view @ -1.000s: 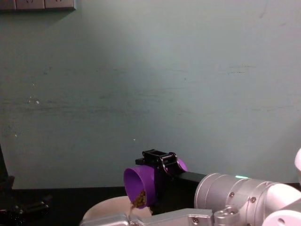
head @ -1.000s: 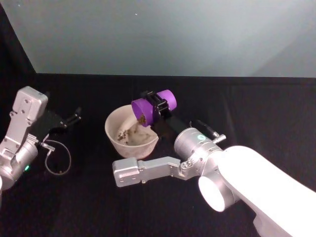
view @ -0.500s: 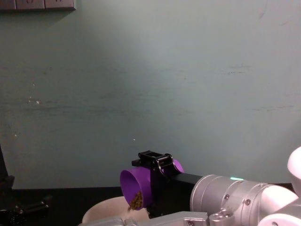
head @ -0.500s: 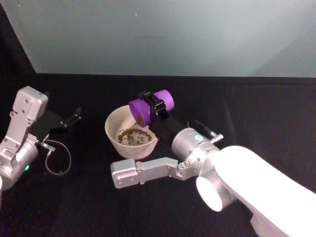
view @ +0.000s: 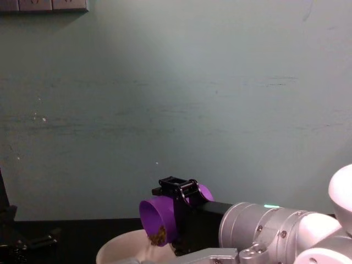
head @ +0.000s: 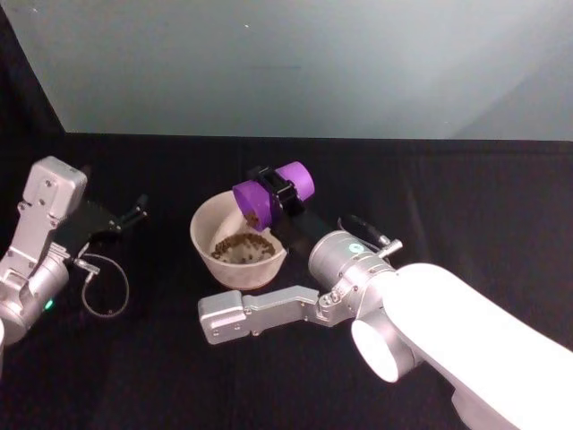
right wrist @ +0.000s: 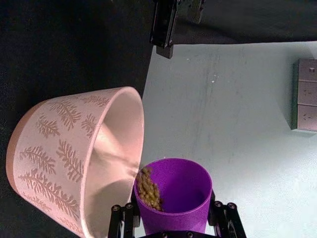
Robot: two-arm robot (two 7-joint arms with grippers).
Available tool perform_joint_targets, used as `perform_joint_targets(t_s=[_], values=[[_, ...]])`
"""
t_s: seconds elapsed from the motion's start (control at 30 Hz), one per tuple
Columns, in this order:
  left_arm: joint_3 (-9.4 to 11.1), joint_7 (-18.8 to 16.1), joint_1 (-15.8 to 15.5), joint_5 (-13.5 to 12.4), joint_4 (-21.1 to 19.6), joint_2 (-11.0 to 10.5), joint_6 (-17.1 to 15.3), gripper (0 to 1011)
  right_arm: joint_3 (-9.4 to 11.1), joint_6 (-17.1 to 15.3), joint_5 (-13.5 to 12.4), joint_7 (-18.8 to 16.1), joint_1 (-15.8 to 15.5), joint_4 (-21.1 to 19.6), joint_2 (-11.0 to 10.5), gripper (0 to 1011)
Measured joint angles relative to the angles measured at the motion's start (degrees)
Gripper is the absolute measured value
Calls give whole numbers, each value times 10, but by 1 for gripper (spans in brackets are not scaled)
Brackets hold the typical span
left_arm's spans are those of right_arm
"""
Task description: Pick up the cup and pour the mung beans from the cup into the bowl.
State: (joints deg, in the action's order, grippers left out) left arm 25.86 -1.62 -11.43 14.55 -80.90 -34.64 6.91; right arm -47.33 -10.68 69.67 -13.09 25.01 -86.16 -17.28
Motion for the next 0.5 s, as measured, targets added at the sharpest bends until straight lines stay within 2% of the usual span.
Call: perform_joint_targets(t_s=[0.5], values=[[0, 0, 0, 0, 0, 0, 0, 1000, -12, -7, 23, -1, 5, 3, 0, 735]])
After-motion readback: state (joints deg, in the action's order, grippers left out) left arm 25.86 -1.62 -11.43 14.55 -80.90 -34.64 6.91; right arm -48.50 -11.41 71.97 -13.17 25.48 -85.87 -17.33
